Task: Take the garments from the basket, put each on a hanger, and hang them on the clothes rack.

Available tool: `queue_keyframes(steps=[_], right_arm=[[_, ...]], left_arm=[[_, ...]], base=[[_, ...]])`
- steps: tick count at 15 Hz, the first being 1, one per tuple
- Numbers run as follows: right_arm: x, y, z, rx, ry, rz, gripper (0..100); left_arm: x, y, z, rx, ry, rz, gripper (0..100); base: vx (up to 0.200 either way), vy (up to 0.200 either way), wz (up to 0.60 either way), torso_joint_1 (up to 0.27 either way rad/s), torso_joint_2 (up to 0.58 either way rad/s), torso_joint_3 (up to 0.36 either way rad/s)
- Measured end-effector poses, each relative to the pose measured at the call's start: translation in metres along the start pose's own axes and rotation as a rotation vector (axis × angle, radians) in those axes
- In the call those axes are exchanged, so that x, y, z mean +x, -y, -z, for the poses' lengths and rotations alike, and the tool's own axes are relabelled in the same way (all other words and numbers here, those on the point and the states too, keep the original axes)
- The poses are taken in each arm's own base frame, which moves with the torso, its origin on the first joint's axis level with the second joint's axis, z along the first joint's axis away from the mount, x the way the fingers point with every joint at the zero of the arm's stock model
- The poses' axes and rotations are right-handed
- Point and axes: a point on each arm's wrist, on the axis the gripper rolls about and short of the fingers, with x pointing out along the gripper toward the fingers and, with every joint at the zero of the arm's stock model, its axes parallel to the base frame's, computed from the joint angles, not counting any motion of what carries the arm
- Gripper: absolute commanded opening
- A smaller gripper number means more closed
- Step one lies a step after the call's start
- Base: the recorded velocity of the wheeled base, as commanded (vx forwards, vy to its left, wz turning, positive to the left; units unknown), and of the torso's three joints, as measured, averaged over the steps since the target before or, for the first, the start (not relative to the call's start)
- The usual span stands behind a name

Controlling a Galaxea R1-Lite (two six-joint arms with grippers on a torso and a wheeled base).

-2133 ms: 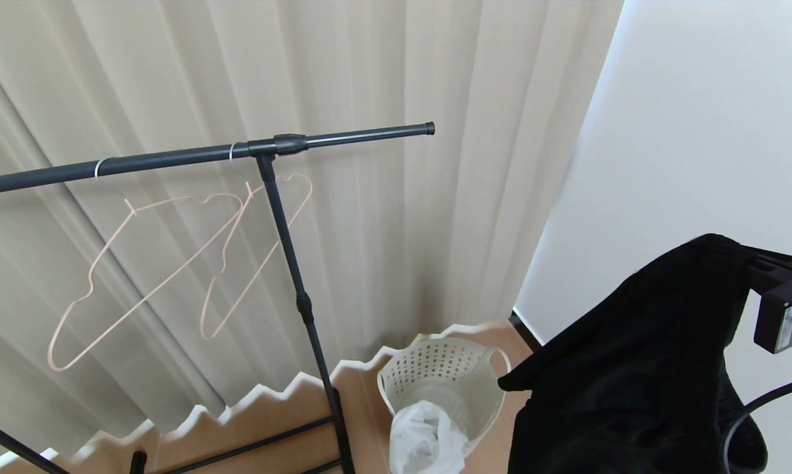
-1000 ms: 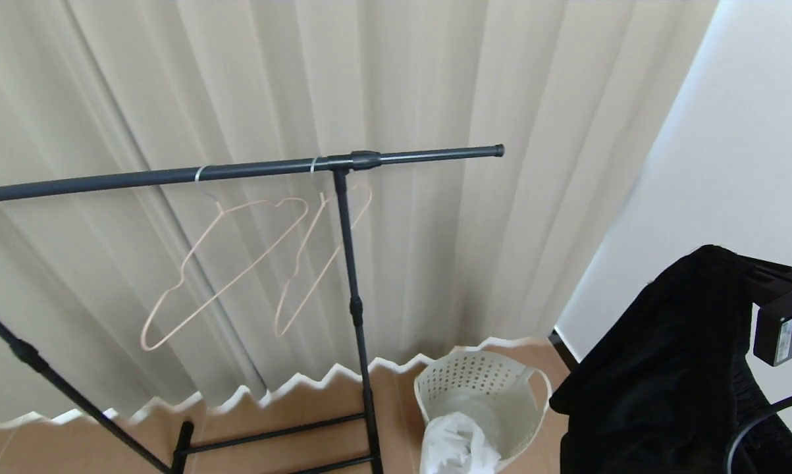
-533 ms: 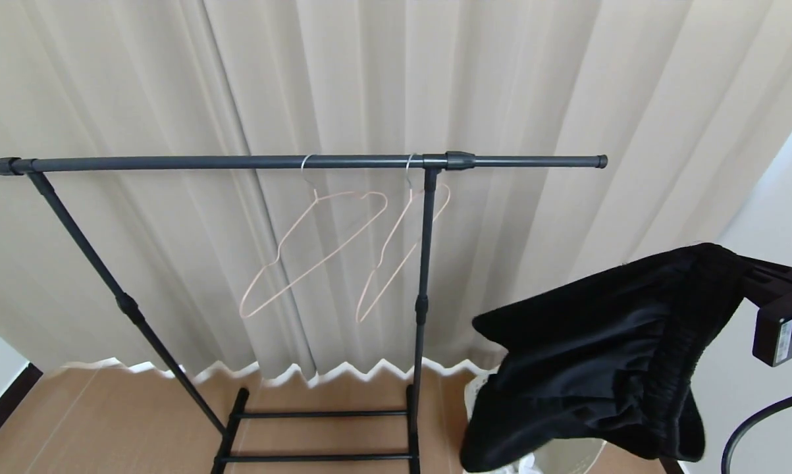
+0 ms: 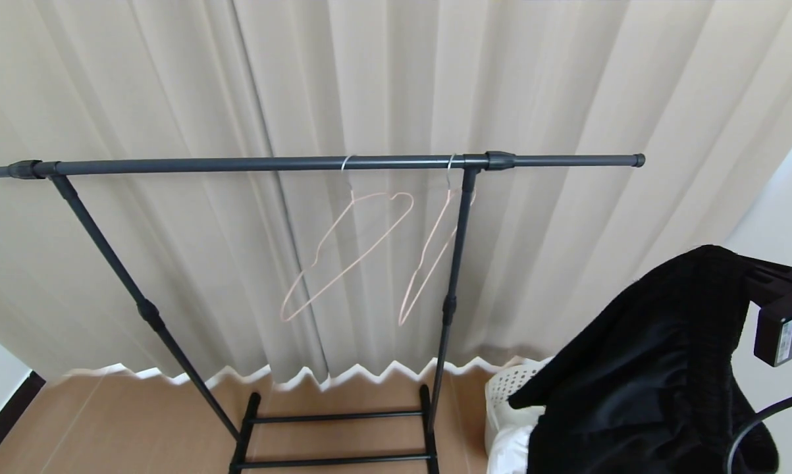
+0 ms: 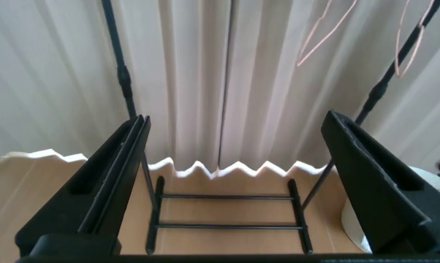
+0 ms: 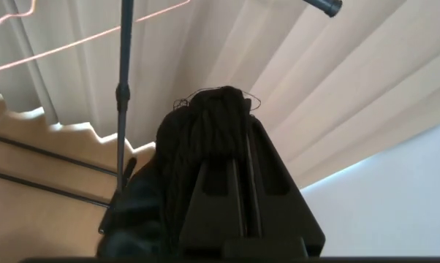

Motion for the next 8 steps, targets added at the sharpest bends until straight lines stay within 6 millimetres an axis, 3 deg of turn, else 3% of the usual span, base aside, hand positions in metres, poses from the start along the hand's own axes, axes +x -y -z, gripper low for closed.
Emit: queue_keyframes(steps=[1, 3, 7, 8], right_arm=[[-0.0004, 0.0002, -0.0001, 0.000, 0.001, 0.002, 0], [-0.0010, 0.0004, -0.0003, 0.001, 0.003, 0.002, 0], [-0.0014, 0.0003, -0.0002, 0.001, 0.004, 0.000, 0], [-0.0015, 0.0003, -0.0002, 0.001, 0.004, 0.000, 0]], left_arm=[[0.0000, 0.0000, 0.0000, 0.000, 0.000, 0.000, 100], [0.0000, 0.0000, 0.0000, 0.000, 0.000, 0.000, 100], [0.0000, 0.0000, 0.0000, 0.000, 0.000, 0.001, 100], [0.0000, 0.0000, 0.0000, 0.000, 0.000, 0.001, 100]], base=[[0.000, 0.200, 0.00, 0.002, 0.00, 0.002], [-0.200, 0.200, 0.00, 0.002, 0.00, -0.002], [-0.200, 0.000, 0.00, 0.004, 0.00, -0.002], [0.000, 0.000, 0.00, 0.000, 0.00, 0.000]])
